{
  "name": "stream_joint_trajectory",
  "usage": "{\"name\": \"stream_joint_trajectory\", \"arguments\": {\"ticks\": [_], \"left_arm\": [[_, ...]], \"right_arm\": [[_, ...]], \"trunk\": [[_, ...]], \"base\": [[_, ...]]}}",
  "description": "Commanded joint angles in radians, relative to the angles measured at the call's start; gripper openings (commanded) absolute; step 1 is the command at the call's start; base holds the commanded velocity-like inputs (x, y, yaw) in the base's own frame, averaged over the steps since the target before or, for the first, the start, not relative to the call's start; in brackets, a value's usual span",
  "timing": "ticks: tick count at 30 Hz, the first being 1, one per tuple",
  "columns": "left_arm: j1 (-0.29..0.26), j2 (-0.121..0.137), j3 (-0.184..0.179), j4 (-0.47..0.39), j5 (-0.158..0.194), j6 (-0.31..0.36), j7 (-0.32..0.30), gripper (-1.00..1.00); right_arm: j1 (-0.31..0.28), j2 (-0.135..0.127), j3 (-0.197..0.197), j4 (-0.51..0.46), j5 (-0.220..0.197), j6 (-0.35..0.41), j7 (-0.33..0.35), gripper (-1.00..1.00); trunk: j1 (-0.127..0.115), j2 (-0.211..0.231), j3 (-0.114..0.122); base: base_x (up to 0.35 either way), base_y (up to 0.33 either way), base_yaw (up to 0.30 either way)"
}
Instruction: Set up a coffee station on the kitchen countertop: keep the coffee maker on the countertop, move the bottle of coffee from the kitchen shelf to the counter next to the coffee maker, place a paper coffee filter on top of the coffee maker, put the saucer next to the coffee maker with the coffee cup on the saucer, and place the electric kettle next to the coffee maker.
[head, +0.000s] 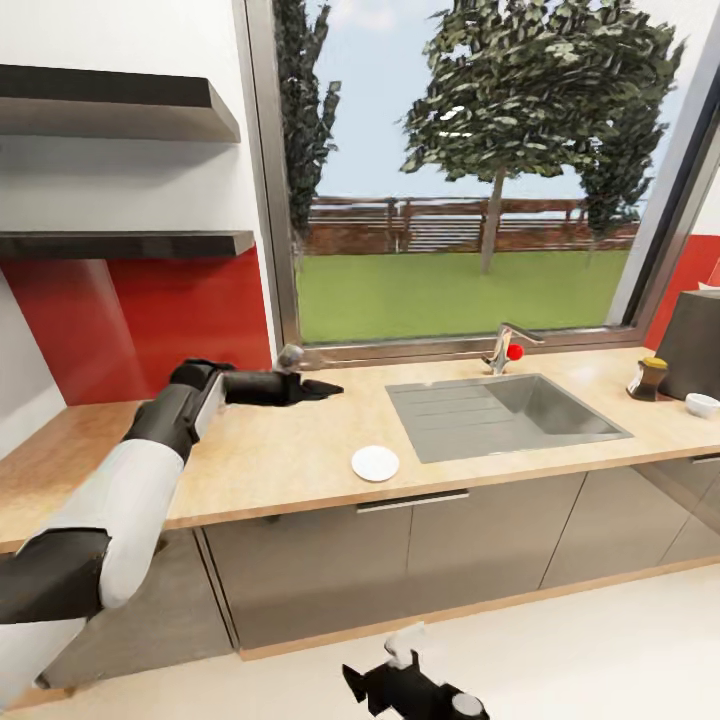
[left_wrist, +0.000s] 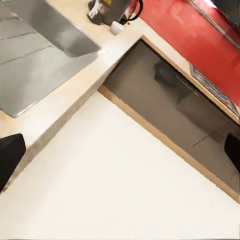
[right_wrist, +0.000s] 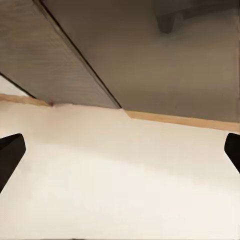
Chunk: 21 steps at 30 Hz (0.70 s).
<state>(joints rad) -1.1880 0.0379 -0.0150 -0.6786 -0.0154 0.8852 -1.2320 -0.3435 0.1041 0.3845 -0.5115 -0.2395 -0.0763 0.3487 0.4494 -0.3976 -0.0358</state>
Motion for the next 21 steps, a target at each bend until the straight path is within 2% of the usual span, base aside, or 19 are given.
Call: {"name": "stream_joint_trajectory", "arguments": {"ticks": [1, 2, 3, 5, 6, 8, 9, 10, 11, 12, 13, 14, 15, 16, 17, 18, 19, 20, 21], "left_arm": [[-0.002, 0.062, 0.012, -0.001, -0.005, 0.015, -0.003, 1.0], [0.0, 0.113, 0.023, 0.002, -0.006, 0.02, -0.001, 1.0], [0.003, 0.163, 0.029, 0.006, -0.008, 0.021, 0.003, 1.0], [0.006, 0.219, 0.032, 0.01, -0.01, 0.019, 0.004, 1.0], [0.008, 0.231, 0.032, 0.011, -0.01, 0.018, 0.004, 1.0], [0.018, 0.273, 0.032, 0.012, -0.011, 0.016, 0.005, 1.0], [0.063, 0.331, 0.033, 0.008, -0.015, 0.009, 0.008, 1.0], [0.07, 0.336, 0.033, 0.007, -0.015, 0.008, 0.009, 1.0], [0.088, 0.346, 0.033, 0.005, -0.017, 0.005, 0.011, 1.0], [0.108, 0.352, 0.032, 0.004, -0.018, 0.002, 0.012, 1.0], [0.118, 0.353, 0.03, 0.002, -0.017, 0.001, 0.012, 1.0], [0.122, 0.354, 0.03, 0.002, -0.017, 0.001, 0.012, 1.0], [0.132, 0.354, 0.029, 0.0, -0.017, 0.0, 0.012, 1.0], [0.141, 0.354, 0.028, -0.001, -0.017, -0.006, 0.012, 1.0], [0.142, 0.354, 0.028, -0.002, -0.017, -0.008, 0.012, 1.0], [0.145, 0.353, 0.028, -0.002, -0.017, -0.017, 0.012, 1.0], [0.147, 0.353, 0.03, -0.001, -0.016, -0.023, 0.013, 1.0], [0.148, 0.353, 0.031, -0.001, -0.014, -0.025, 0.013, 1.0], [0.149, 0.353, 0.033, -0.001, -0.012, -0.026, 0.013, 1.0]], "right_arm": [[-0.002, 0.0, 0.014, -0.092, -0.009, 0.003, 0.031, 1.0], [-0.002, 0.001, 0.022, -0.185, -0.009, 0.025, 0.055, 1.0], [-0.002, 0.001, 0.027, -0.293, -0.009, 0.089, 0.067, 1.0], [-0.002, 0.002, 0.029, -0.451, -0.01, 0.217, 0.075, 1.0], [-0.002, 0.002, 0.029, -0.491, -0.01, 0.25, 0.077, 1.0], [-0.003, 0.002, 0.03, -0.646, -0.012, 0.372, 0.08, 1.0], [-0.015, 0.028, 0.024, -0.866, -0.014, 0.544, 0.075, 1.0], [-0.022, 0.037, 0.02, -0.878, -0.014, 0.562, 0.074, 1.0], [-0.065, 0.059, -0.004, -0.901, -0.014, 0.615, 0.064, 1.0], [-0.158, 0.07, -0.062, -0.909, -0.014, 0.683, 0.031, 1.0], [-0.216, 0.07, -0.09, -0.903, -0.015, 0.716, 0.005, 1.0], [-0.243, 0.07, -0.102, -0.899, -0.015, 0.73, -0.008, 1.0], [-0.319, 0.07, -0.133, -0.875, -0.017, 0.758, -0.048, 1.0], [-0.415, 0.07, -0.192, -0.819, -0.018, 0.776, -0.12, 1.0], [-0.436, 0.07, -0.211, -0.803, -0.019, 0.778, -0.142, 1.0], [-0.488, 0.07, -0.274, -0.754, -0.029, 0.783, -0.211, 1.0], [-0.526, 0.07, -0.337, -0.698, -0.079, 0.786, -0.317, 1.0], [-0.535, 0.07, -0.355, -0.677, -0.12, 0.788, -0.381, 1.0], [-0.544, 0.07, -0.37, -0.654, -0.192, 0.788, -0.497, 1.0]], "trunk": [[0.001, -0.002, -0.002], [0.001, -0.002, -0.002], [0.001, -0.002, -0.002], [0.001, -0.002, -0.002], [0.001, -0.002, -0.002], [0.001, -0.002, -0.002], [0.001, -0.002, -0.002], [0.001, -0.002, -0.002], [0.001, -0.002, -0.002], [0.001, -0.002, -0.002], [0.001, -0.002, -0.002], [0.001, -0.002, -0.002], [0.001, -0.002, -0.002], [0.001, -0.002, -0.002], [0.001, -0.002, -0.002], [0.001, -0.002, -0.002], [0.001, -0.002, -0.002], [0.001, -0.002, -0.002], [0.001, -0.002, -0.002]], "base": [[0.0, 0.0, 0.0], [0.0, 0.0, 0.0], [0.0, 0.0, 0.0], [0.0, 0.0, 0.0], [0.0, 0.0, 0.0], [0.0, 0.0, 0.0], [0.0, 0.0, 0.0], [0.0, 0.0, 0.0], [0.0, 0.0, 0.0], [0.0, 0.0, 0.0], [0.0, 0.0, 0.0], [0.0, 0.0, 0.0], [0.0, 0.0, 0.0], [0.0, 0.0, 0.0], [0.0, 0.0, 0.0], [0.0, 0.0, 0.0], [0.0, 0.0, 0.0], [0.0, 0.0, 0.0], [0.02, 0.0, 0.0]]}}
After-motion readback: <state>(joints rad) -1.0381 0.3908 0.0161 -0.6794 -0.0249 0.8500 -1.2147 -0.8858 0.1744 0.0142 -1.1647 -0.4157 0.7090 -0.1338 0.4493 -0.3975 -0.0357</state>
